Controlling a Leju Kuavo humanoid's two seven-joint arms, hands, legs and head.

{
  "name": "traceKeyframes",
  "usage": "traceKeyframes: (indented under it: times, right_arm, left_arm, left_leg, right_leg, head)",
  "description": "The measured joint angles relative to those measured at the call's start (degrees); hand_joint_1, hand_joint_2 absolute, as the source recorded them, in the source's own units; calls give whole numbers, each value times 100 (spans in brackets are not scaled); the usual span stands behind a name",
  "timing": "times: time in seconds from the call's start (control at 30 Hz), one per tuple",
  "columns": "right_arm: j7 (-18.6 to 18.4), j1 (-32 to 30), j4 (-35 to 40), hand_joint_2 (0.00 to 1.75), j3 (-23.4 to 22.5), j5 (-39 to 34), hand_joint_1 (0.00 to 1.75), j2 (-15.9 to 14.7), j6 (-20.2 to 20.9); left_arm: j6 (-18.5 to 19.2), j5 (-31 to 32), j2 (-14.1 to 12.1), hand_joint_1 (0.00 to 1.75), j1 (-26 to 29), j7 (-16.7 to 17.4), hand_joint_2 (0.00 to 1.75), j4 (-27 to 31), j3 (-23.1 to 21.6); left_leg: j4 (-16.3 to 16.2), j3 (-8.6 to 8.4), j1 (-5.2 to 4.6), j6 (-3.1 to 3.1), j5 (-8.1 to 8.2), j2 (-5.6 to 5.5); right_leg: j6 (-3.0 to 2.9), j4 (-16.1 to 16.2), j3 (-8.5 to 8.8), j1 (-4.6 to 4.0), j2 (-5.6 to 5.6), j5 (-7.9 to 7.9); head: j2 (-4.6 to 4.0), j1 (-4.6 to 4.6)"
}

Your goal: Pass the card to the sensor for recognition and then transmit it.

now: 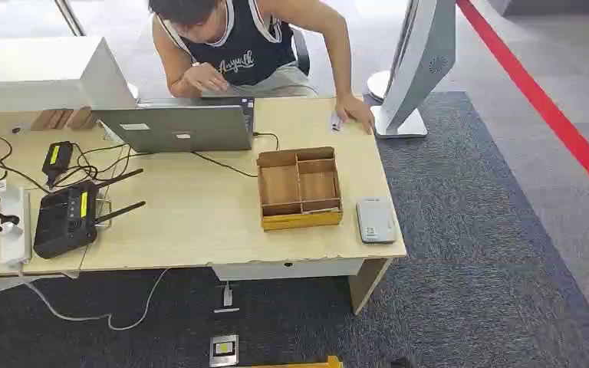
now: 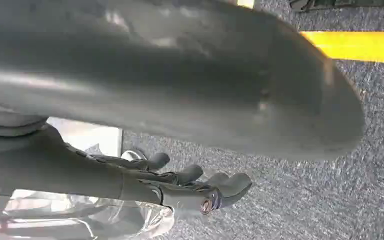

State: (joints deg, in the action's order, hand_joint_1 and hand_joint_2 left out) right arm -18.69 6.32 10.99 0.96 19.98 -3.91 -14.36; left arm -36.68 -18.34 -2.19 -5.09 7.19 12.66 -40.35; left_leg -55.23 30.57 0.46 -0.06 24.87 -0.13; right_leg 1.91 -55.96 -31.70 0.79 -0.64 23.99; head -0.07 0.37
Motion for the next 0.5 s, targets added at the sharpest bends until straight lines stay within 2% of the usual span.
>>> traceKeyframes:
  times: [0.3, 0.5]
  right_arm:
    - [-29, -2, 0, 0, -28, 63, 0, -85, 7]
    - [-217, 20, -20, 0, -22, 284, 0, -153, 122]
  left_arm:
    - [116, 59, 4, 0, 1, 70, 0, 0, 0]
    - [133, 37, 20, 0, -3, 383, 0, 0, -4]
  left_leg:
    - [0, 0, 0, 0, 0, 0]
    - [0, 1, 0, 0, 0, 0]
  right_leg:
    - [0, 0, -1, 0, 0, 0]
    - [0, 0, 0, 0, 0, 0]
  head:
    - [0, -2]
    - [0, -2]
